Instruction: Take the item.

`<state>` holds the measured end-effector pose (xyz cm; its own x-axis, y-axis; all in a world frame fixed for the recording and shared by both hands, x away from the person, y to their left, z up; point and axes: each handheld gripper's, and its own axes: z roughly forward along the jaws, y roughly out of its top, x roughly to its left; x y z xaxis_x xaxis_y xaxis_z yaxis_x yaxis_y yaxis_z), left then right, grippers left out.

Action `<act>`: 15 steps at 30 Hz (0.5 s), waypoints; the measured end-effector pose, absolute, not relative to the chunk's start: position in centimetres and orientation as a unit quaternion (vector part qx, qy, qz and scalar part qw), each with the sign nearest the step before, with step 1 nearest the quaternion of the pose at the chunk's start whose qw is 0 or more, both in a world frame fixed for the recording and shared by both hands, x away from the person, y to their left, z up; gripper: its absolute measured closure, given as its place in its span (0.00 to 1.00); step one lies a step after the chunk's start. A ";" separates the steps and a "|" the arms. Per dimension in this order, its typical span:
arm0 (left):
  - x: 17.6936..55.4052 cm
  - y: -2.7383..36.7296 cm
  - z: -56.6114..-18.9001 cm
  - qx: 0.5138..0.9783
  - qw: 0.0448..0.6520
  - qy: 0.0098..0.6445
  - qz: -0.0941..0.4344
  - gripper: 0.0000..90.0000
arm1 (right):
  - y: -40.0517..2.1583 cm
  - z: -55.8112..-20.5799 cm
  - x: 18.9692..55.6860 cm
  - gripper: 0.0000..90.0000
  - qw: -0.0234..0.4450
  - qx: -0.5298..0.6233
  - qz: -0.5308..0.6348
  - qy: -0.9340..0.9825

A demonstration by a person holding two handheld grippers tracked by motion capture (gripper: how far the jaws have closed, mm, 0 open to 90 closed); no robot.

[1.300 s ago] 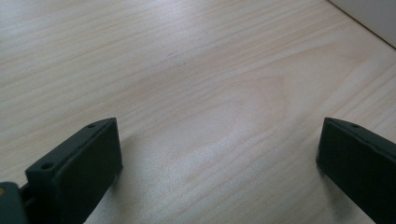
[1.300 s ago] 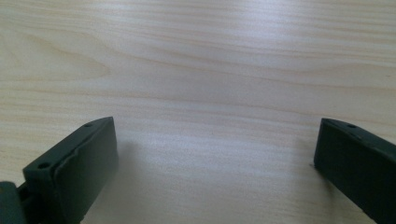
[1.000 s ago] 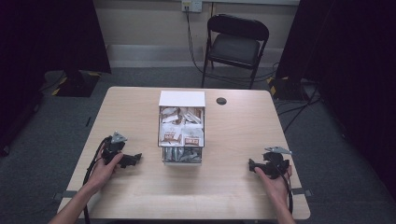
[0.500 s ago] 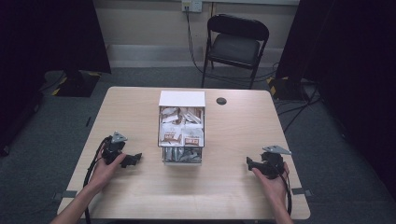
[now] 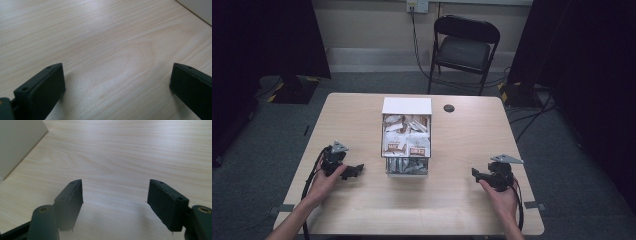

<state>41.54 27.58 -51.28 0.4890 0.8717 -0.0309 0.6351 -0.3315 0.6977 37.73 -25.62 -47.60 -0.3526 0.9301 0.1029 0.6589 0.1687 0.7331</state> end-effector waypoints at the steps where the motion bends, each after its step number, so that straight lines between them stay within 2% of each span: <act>1: 41.5 27.6 -51.3 0.796 0.332 0.473 0.178 0.00 | -25.5 -47.5 37.7 0.33 0.187 0.536 0.358 0.741; 4: 41.5 27.6 -51.3 0.796 0.332 0.473 0.178 0.00 | -25.4 -47.2 37.6 0.34 0.185 0.531 0.359 0.745; 6: 41.5 27.6 -51.3 0.796 0.332 0.473 0.178 0.00 | -25.0 -46.7 37.5 0.40 0.183 0.525 0.357 0.750; 15: 41.5 27.6 -51.3 0.796 0.332 0.473 0.178 0.00 | -24.3 -45.4 36.9 0.47 0.168 0.501 0.380 0.759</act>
<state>41.54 27.58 -51.28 0.4892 0.8716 -0.0308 0.6352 -0.3318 0.6975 36.91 -24.32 -45.35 -0.4412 0.8886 0.1252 0.6336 0.2096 0.7448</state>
